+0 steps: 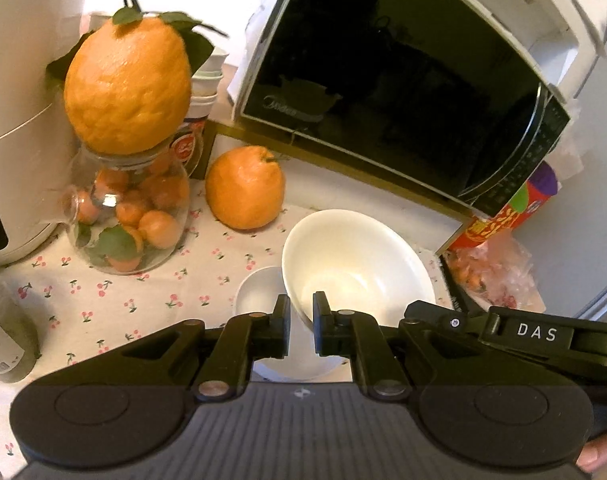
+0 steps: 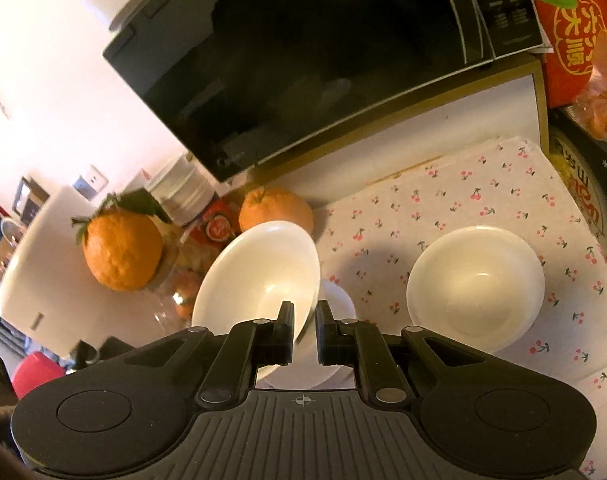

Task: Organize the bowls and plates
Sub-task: 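Lift the small white bowl with both tools and carry it to the first bowl, then lower the small white bowl into the first white bowl with both tools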

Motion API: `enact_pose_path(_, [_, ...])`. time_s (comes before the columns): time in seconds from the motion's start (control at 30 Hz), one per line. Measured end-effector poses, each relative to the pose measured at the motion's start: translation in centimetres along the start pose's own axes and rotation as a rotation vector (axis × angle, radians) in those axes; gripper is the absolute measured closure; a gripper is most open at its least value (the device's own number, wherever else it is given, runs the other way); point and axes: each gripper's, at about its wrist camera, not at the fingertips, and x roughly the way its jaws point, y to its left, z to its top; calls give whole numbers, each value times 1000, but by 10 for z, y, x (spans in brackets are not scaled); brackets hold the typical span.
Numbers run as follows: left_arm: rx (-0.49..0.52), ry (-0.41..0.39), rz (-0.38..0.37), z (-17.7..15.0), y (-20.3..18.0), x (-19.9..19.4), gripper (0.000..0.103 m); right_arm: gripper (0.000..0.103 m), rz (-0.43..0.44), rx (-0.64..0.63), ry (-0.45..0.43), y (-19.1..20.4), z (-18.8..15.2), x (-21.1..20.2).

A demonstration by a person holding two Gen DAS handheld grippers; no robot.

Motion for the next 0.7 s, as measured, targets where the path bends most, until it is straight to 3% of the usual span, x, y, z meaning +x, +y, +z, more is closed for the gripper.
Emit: enact_pose_path(0.7, [70,50,101,-17,9,24,93,91,-108,-53,78,5,-20,41])
